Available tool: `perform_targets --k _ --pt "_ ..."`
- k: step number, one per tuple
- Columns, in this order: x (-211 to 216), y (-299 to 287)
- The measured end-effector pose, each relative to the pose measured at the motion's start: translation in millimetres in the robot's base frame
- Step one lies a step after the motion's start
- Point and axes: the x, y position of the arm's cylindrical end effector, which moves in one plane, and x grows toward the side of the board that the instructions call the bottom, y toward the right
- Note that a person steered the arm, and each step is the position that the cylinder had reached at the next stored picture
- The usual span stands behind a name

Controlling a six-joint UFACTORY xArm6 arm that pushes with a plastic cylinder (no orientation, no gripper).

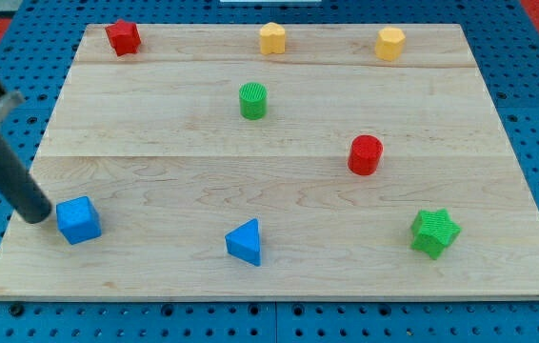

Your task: Push the red star diagonal top left to the green circle

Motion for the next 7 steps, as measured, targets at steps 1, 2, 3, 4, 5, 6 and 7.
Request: perform_targets --k 1,2,3,4,5,6,7 --pt "-3 38" --pt "-14 54" --pt "-104 50" --pt "-168 12" --pt "-242 -16" --pt "-305 -31" --pt "-334 -37"
